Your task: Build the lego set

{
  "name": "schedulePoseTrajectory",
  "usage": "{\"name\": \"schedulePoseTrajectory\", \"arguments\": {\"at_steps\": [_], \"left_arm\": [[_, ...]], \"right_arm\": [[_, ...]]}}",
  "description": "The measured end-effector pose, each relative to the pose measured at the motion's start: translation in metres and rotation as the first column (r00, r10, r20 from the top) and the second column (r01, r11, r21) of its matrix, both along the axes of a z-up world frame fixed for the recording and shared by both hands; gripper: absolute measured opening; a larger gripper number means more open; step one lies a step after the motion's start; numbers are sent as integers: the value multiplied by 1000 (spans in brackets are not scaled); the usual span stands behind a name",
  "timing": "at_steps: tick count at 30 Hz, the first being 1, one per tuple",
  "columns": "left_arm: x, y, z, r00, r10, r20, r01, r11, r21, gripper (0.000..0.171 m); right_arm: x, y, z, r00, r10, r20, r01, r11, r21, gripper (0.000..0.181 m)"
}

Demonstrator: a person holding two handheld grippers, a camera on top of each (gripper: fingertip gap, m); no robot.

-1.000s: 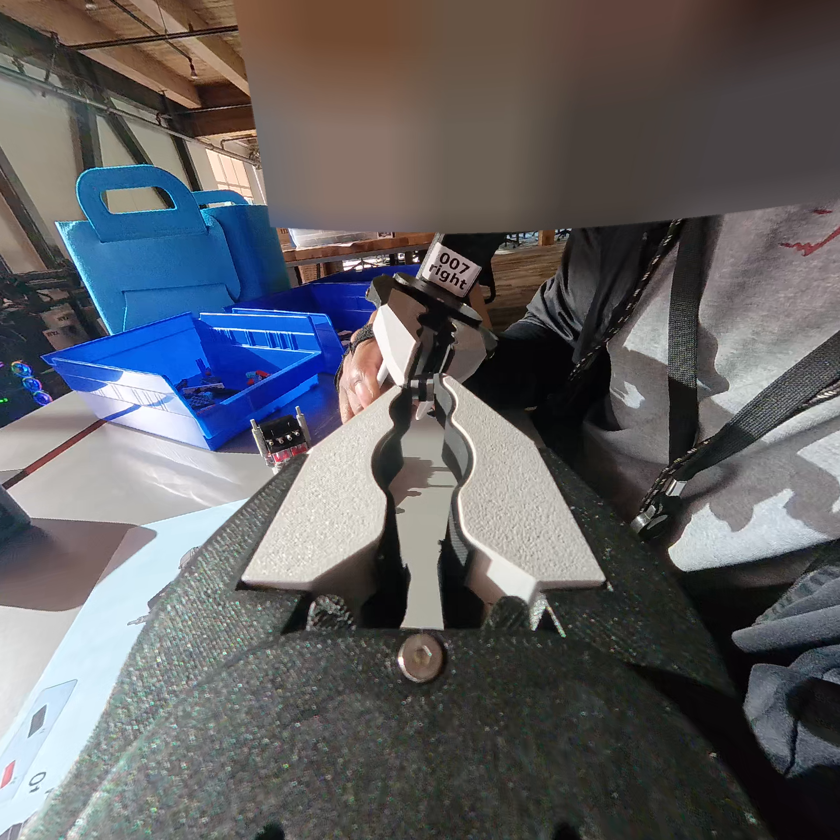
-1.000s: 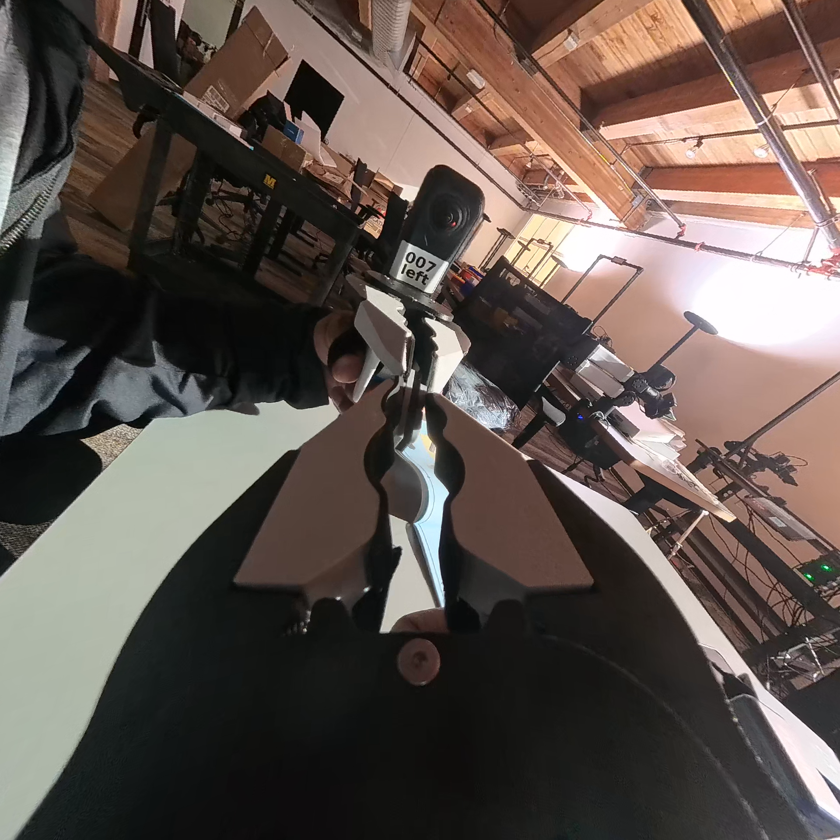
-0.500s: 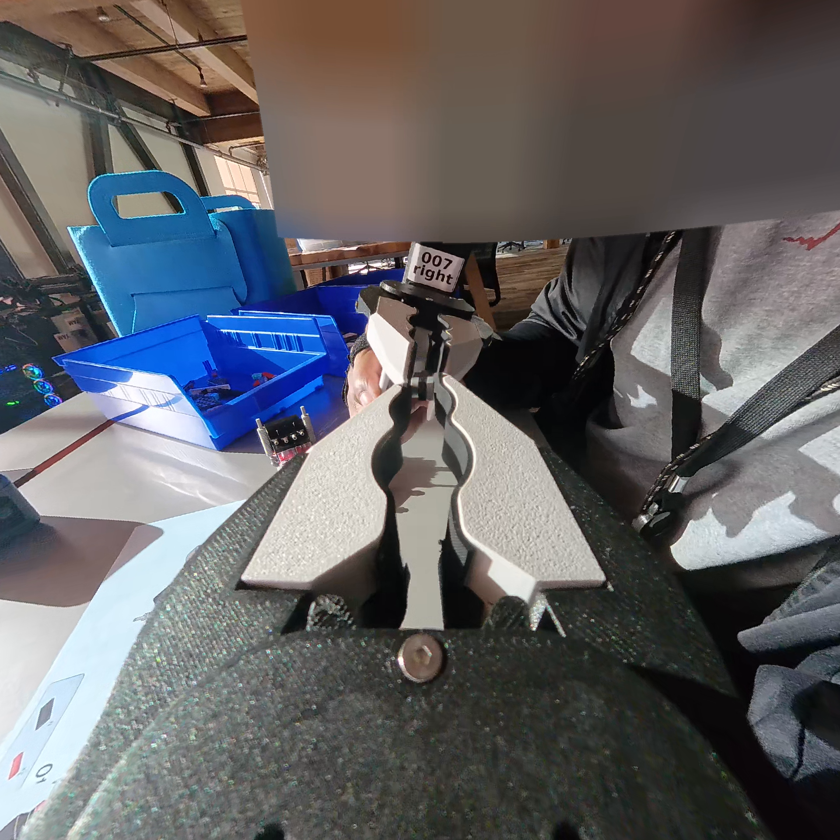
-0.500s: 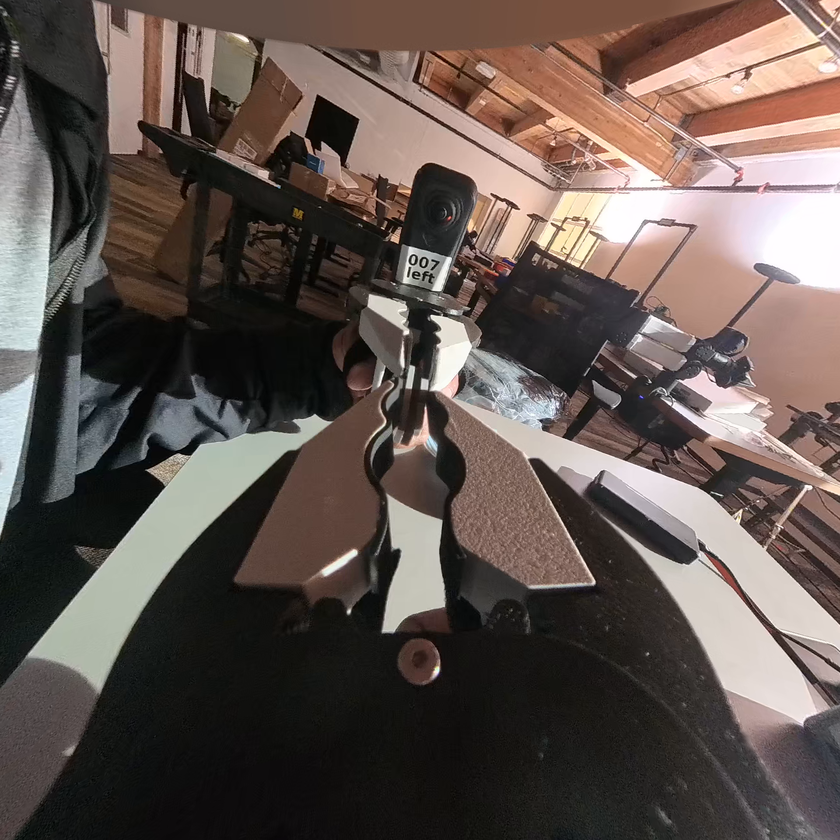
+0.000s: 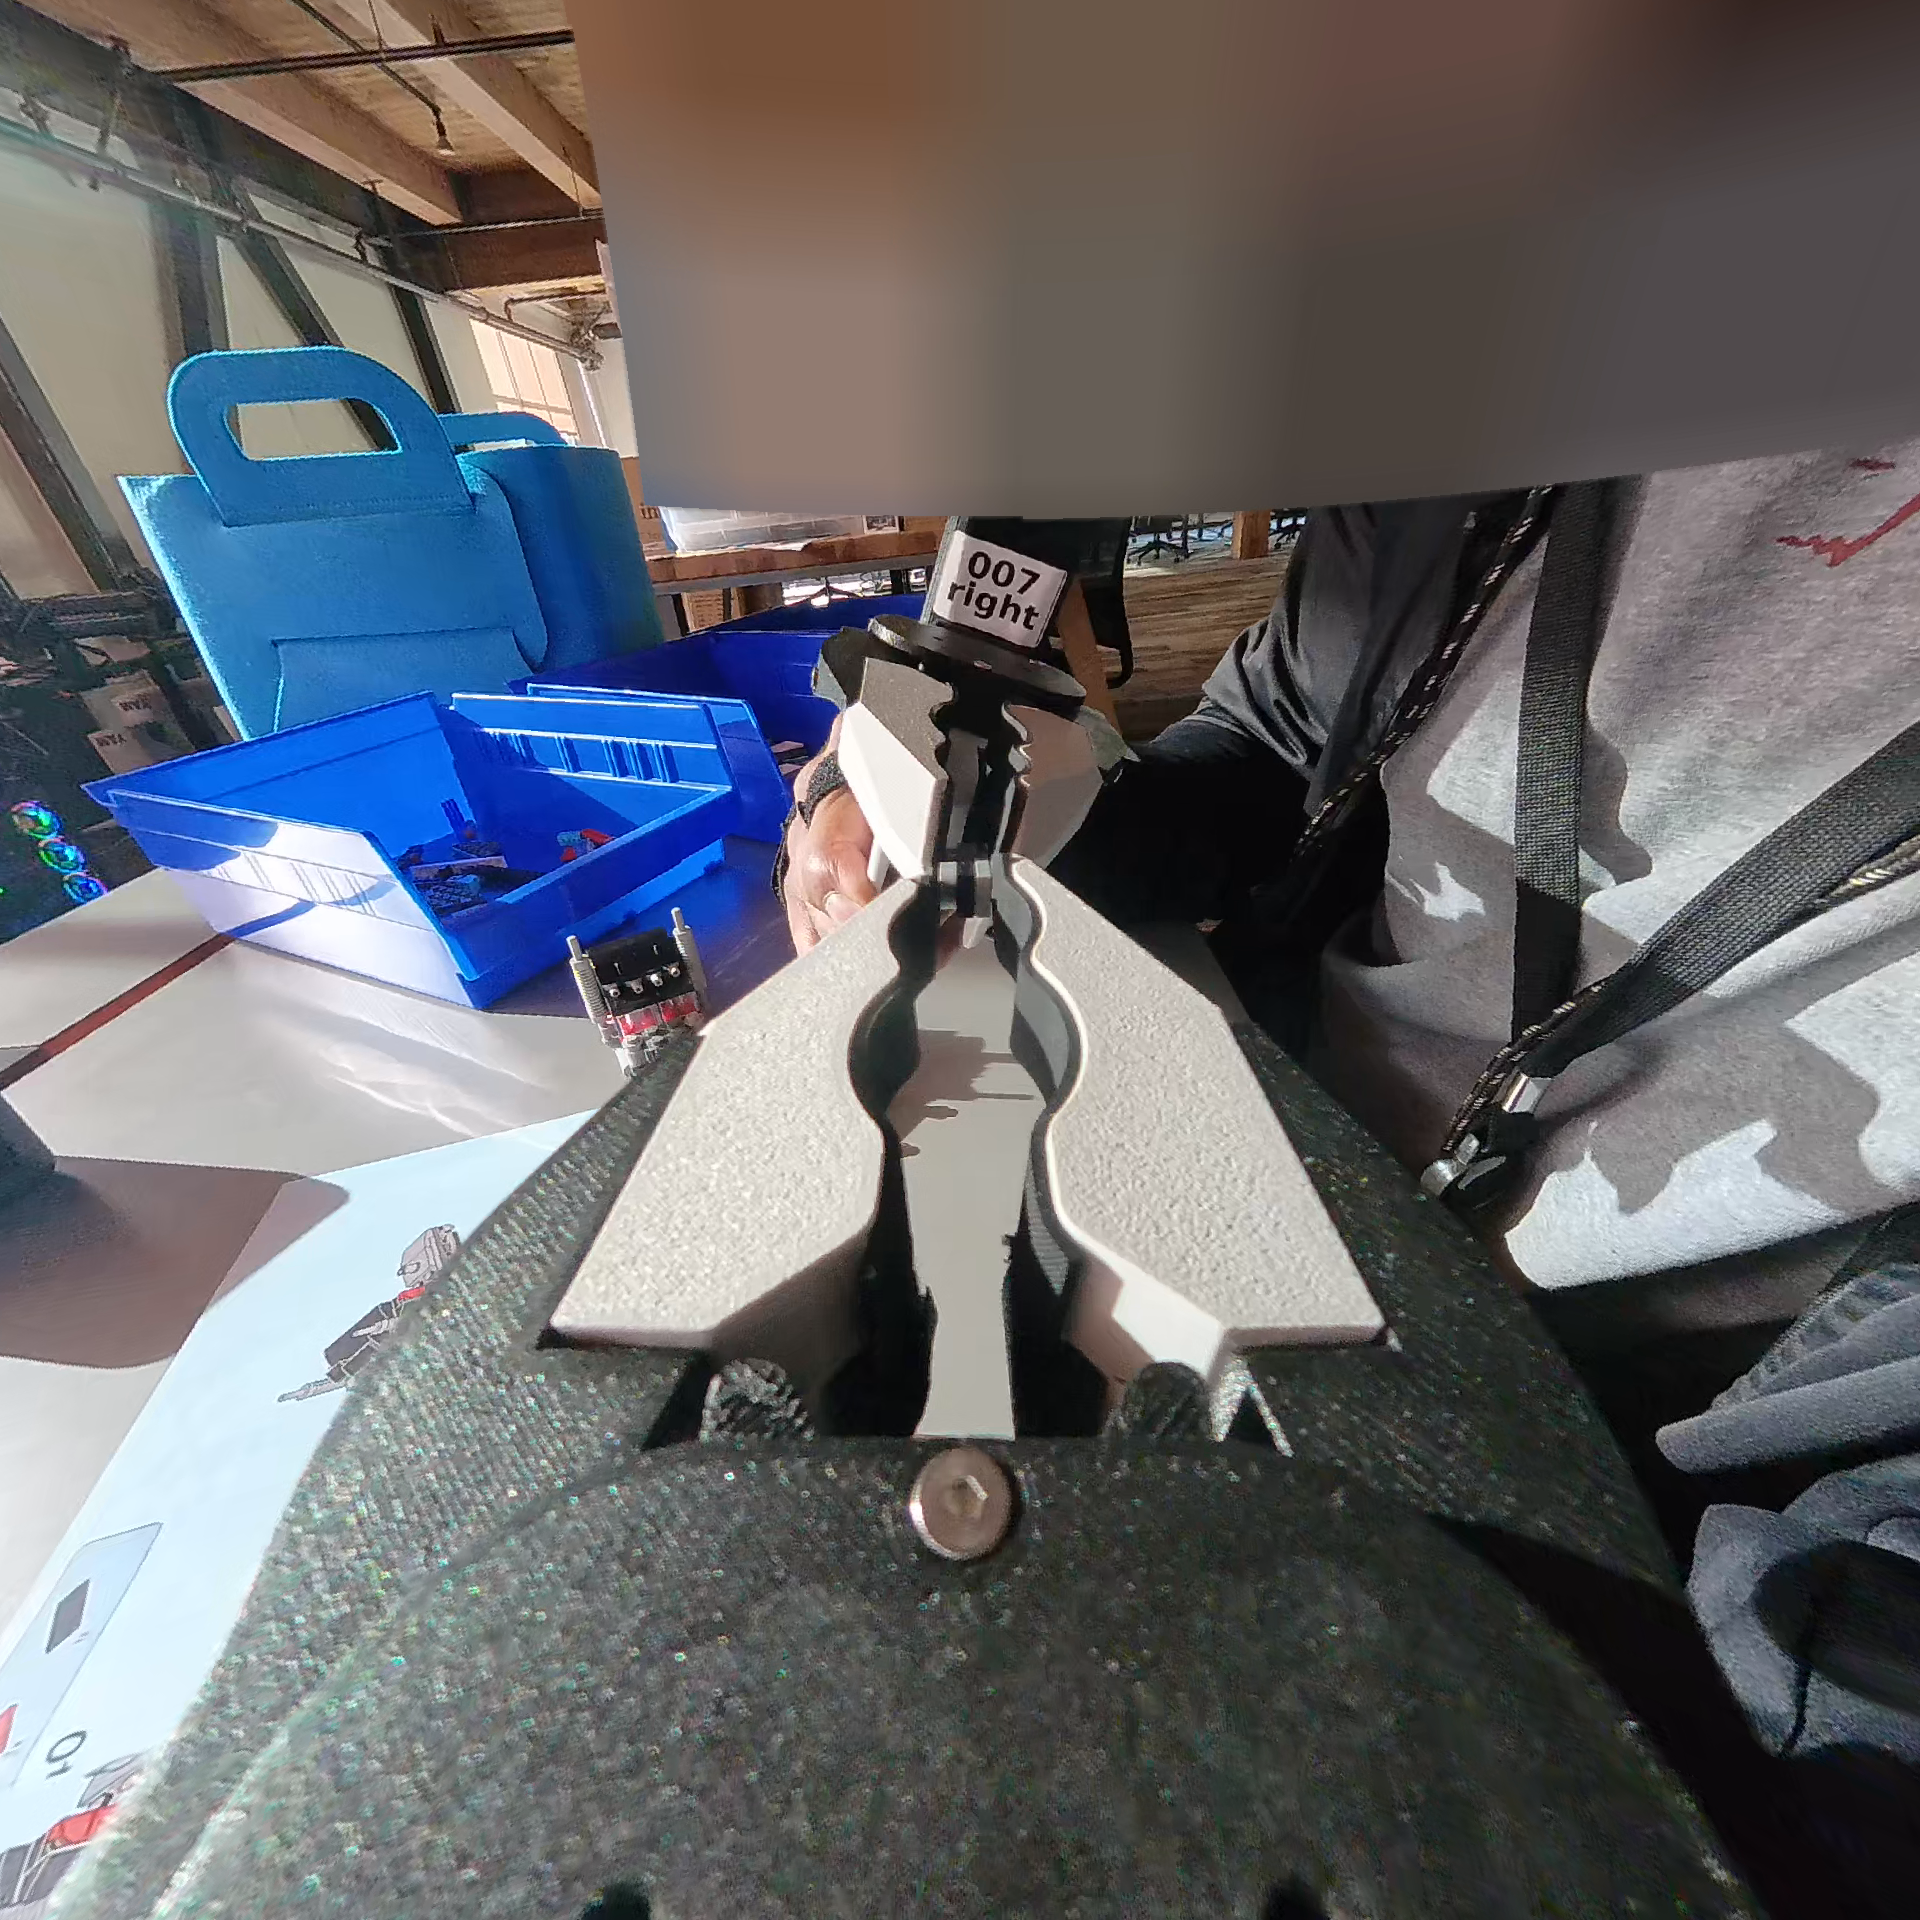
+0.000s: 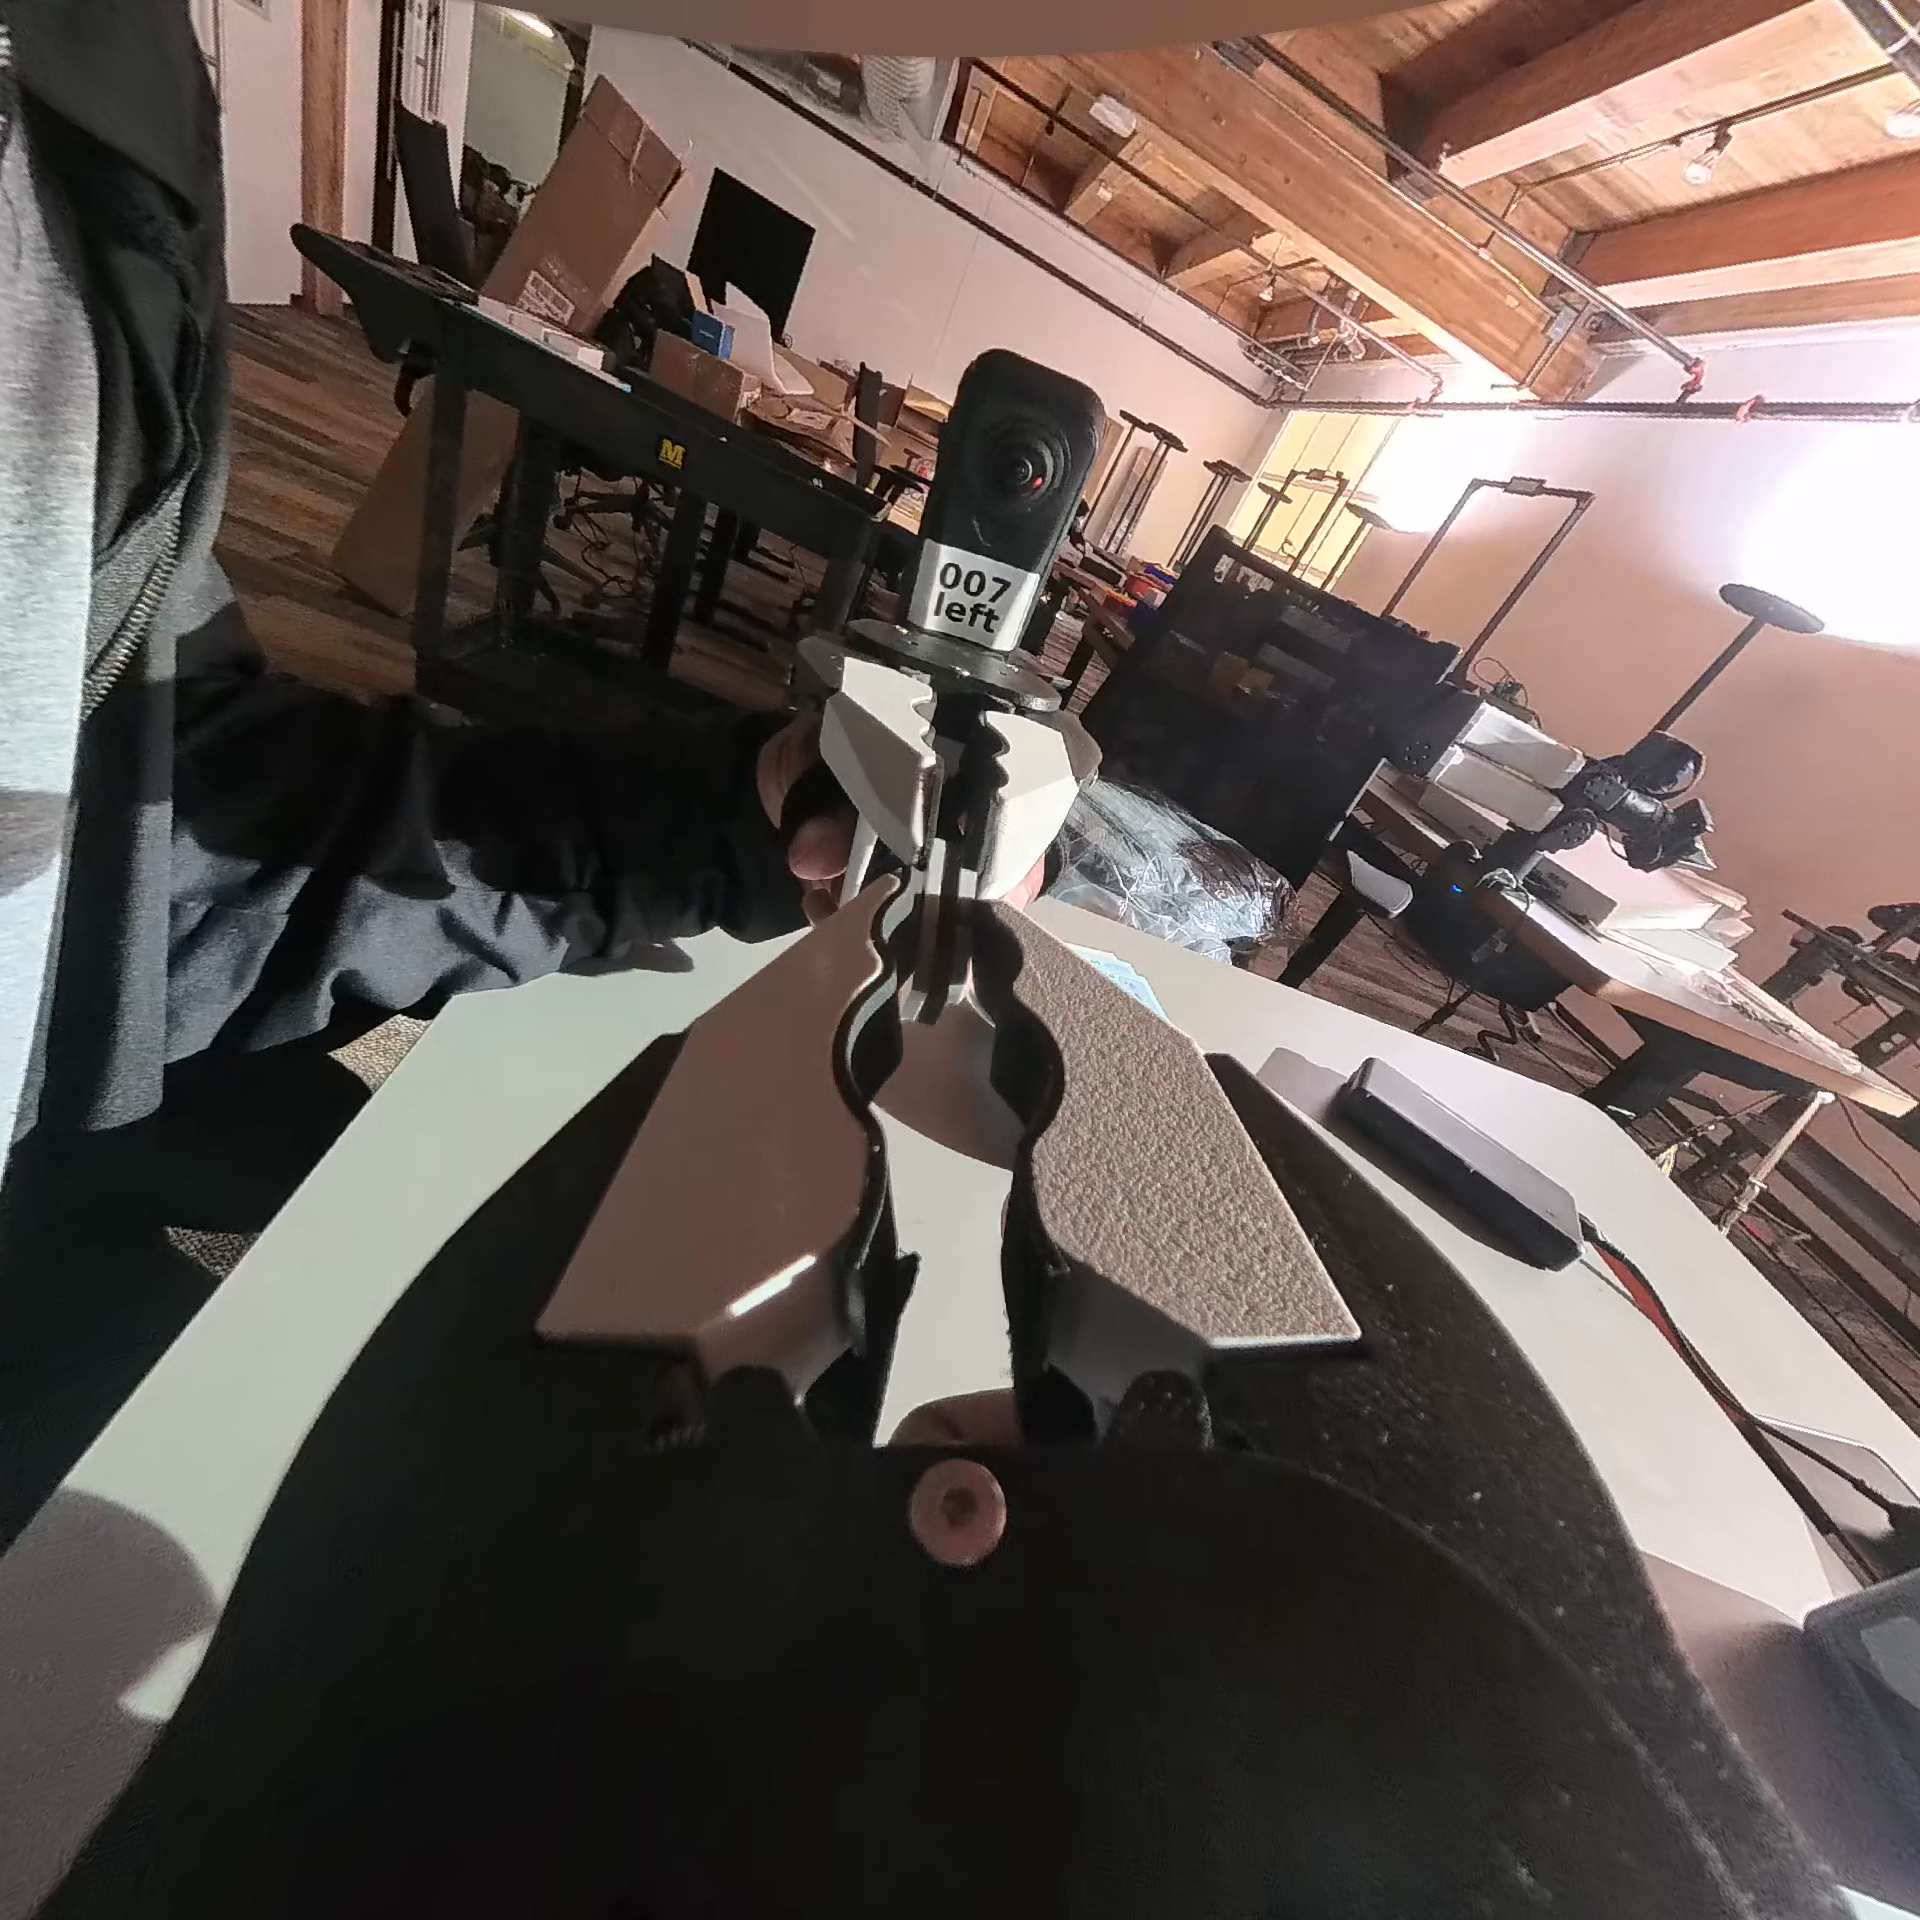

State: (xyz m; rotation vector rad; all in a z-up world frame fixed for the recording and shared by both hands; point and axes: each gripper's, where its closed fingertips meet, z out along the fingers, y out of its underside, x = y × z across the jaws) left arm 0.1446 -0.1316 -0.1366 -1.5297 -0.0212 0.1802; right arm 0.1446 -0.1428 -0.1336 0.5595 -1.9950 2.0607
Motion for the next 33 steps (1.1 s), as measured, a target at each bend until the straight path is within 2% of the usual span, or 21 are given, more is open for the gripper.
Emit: {"name": "schedulePoseTrajectory", "arguments": {"at_steps": [4, 6, 7, 10, 13, 16, 22, 27, 31, 33], "left_arm": [[-1, 0, 1, 1000, 2, 6, -2, 1000, 6, 11], [-7, 0, 2, 999, 26, 29, -26, 1000, 16, 11], [-9, 0, 2, 998, 33, 49, -34, 999, 24, 12], [-18, -5, 3, 987, 50, 153, -60, 996, 63, 30], [-22, -4, -3, 969, 40, 242, -56, 997, 59, 33], [-23, 7, -13, 958, 32, 285, -36, 999, 7, 33], [-31, 22, -38, 935, 67, 347, -27, 993, -118, 33], [-39, 32, -57, 917, 111, 383, -29, 977, -212, 32], [-37, 42, -66, 909, 106, 403, 0, 967, -254, 31], [-37, 46, -69, 907, 103, 408, 10, 964, -265, 29]], "right_arm": [[-1, 0, 0, 1000, -6, 4, 6, 1000, -7, 10], [-7, 1, 0, 999, -51, -12, 51, 999, -14, 10], [-10, 2, 0, 997, -76, -32, 76, 997, -15, 10], [-16, 10, -5, 989, -130, -70, 130, 992, -9, 10], [-23, 21, -10, 972, -208, -113, 210, 978, 8, 10], [-31, 36, -31, 955, -278, -104, 290, 950, 116, 10], [-46, 89, -79, 890, -455, 10, 428, 844, 323, 12], [-46, 111, -95, 853, -522, 19, 475, 790, 388, 11], [-48, 104, -94, 858, -509, 64, 446, 801, 400, 11], [-46, 92, -90, 867, -481, 133, 401, 829, 390, 11]]}}
